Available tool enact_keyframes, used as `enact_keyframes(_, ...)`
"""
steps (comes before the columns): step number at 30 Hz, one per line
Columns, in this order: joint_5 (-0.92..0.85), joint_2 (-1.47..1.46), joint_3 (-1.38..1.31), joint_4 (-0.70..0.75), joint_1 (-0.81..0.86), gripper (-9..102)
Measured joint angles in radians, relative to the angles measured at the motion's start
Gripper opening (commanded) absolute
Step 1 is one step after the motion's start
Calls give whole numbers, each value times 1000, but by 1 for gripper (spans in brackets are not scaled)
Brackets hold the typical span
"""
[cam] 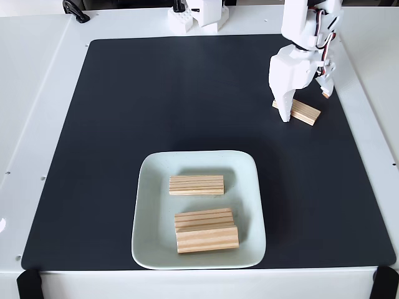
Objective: Pick up the wooden block and place them on the plate.
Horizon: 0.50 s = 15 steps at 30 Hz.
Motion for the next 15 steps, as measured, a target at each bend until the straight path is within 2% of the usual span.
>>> enact_keyframes(15, 23, 2, 25, -2, -18, 43)
